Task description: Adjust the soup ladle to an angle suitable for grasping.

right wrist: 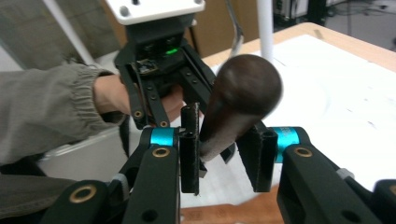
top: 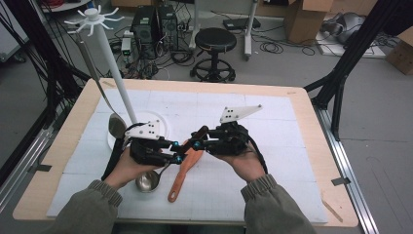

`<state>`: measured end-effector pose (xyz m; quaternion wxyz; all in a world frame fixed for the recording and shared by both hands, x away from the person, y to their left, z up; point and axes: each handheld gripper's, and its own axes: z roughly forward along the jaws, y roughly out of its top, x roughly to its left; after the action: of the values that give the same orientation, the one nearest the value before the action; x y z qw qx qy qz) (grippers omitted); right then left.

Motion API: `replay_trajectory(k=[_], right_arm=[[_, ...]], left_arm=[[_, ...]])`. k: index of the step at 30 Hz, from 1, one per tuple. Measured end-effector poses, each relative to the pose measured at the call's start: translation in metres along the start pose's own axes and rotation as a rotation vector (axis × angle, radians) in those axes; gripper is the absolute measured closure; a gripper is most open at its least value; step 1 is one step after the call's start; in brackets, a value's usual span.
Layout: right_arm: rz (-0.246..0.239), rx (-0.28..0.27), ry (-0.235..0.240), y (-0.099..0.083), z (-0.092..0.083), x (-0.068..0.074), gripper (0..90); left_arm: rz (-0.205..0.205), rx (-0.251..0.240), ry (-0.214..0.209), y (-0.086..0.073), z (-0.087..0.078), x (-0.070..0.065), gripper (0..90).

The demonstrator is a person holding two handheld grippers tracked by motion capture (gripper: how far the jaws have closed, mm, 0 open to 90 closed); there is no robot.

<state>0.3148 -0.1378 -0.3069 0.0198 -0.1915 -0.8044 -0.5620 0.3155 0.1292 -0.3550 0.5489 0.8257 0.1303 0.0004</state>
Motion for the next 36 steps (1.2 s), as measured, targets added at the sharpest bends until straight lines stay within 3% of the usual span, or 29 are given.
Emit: replay_trajectory(k=[3, 13, 18, 25, 36], right_arm=[[-0.010, -0.010, 0.035, 0.004, 0.002, 0.000, 72.7], [-0.079, -0.011, 0.085, 0.024, 0.007, 0.003, 72.9], [-0.100, -0.026, 0.094, 0.034, 0.008, 0.005, 73.1], [-0.104, -0.035, 0.074, 0.039, 0.012, 0.009, 71.6], [-0.143, -0.042, -0.045, 0.052, 0.018, 0.026, 62.6]], left_arm=[[-0.012, -0.009, -0.038, 0.001, -0.001, 0.001, 66.7], [-0.048, -0.078, -0.085, 0.006, -0.012, 0.007, 64.9], [-0.030, -0.102, -0.104, 0.010, -0.015, 0.007, 69.7], [0.019, -0.080, -0.035, 0.016, -0.019, -0.001, 73.3], [0.020, -0.101, 0.078, 0.029, -0.025, -0.007, 73.8]])
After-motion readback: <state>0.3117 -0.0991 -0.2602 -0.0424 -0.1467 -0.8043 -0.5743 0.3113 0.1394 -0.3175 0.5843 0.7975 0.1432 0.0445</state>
